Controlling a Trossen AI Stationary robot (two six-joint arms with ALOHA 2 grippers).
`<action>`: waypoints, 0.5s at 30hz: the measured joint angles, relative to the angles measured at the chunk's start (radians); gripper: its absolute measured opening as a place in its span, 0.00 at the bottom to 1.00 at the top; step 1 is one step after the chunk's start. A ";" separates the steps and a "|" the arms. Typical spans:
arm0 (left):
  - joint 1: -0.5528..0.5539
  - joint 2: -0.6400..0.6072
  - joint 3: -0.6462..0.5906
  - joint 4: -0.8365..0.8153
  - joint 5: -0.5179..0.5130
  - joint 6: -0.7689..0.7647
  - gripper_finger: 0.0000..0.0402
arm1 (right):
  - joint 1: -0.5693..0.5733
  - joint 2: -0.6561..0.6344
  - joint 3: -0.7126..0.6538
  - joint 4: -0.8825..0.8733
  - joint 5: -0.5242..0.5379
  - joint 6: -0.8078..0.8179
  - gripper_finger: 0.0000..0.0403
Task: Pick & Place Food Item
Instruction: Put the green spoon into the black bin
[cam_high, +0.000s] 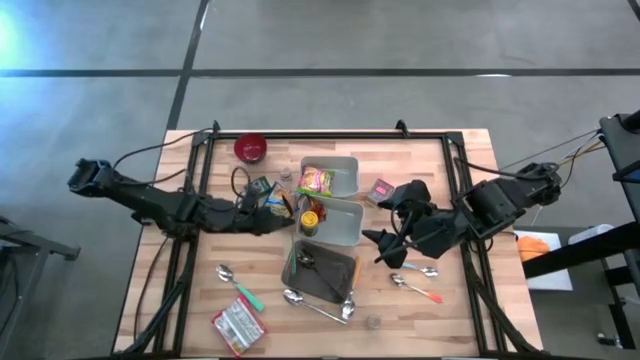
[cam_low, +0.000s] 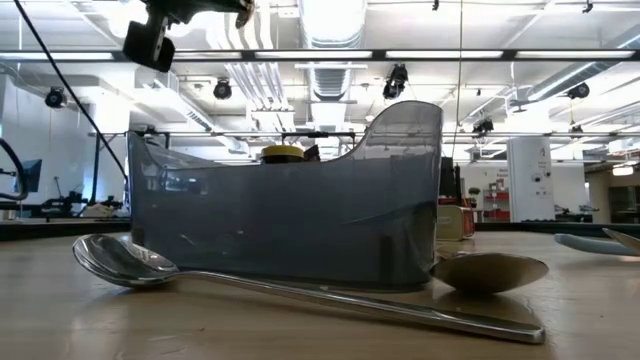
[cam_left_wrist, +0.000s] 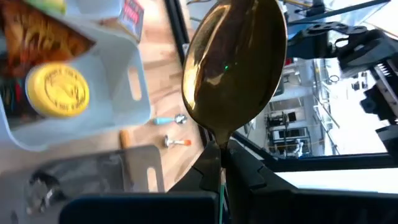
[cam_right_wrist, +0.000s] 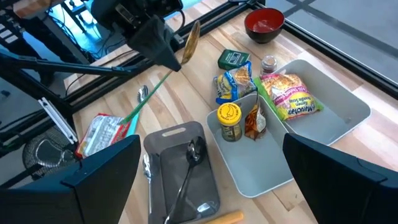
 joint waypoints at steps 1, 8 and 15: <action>-0.012 0.013 0.000 0.005 -0.005 -0.017 0.00 | 0.000 0.002 -0.001 0.000 0.000 0.000 0.96; -0.050 0.170 0.140 0.004 -0.008 0.003 0.00 | 0.000 0.011 -0.007 0.002 -0.001 0.000 0.96; -0.046 0.240 0.264 -0.081 -0.008 0.111 0.00 | 0.000 0.011 -0.013 0.000 -0.001 0.000 0.96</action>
